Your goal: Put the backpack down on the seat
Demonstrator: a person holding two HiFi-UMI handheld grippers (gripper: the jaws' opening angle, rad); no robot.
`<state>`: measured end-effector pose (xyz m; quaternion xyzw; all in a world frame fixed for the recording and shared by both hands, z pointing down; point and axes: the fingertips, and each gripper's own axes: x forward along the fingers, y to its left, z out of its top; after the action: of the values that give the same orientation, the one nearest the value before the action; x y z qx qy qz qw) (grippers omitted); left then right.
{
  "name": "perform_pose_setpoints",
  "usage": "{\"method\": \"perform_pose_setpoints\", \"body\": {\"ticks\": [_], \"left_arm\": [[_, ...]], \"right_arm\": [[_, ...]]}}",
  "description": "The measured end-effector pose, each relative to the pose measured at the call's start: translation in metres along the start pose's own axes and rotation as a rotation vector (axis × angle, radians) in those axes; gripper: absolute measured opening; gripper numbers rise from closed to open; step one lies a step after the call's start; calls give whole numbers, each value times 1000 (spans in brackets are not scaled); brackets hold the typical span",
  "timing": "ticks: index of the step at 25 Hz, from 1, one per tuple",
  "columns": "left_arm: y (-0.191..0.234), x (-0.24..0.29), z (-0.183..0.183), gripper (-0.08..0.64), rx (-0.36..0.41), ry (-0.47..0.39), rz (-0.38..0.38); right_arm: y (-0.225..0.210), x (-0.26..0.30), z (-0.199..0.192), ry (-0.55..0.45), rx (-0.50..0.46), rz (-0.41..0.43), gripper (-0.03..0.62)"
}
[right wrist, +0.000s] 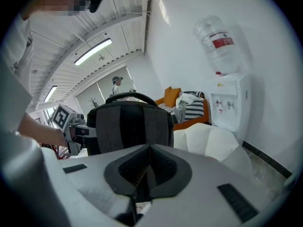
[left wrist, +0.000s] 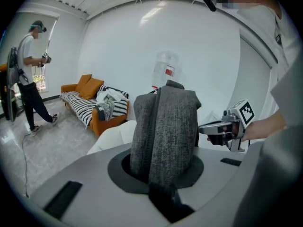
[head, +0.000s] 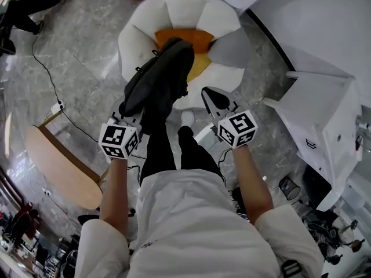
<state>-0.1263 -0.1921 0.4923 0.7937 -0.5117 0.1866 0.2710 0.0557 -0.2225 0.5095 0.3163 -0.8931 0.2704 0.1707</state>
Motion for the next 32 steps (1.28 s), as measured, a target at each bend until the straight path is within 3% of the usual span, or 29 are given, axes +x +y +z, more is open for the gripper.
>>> {"method": "perform_pose_setpoints", "body": {"ticks": [6, 24, 32], "left_arm": [[15, 36, -16, 75, 3, 27, -40], [55, 144, -85, 75, -91, 95, -209], [89, 184, -120, 75, -214, 101, -253]], "right_arm": [[-8, 33, -22, 20, 43, -25, 23], [-48, 136, -81, 31, 135, -101, 23], [-55, 168, -114, 31, 161, -132, 23]]}}
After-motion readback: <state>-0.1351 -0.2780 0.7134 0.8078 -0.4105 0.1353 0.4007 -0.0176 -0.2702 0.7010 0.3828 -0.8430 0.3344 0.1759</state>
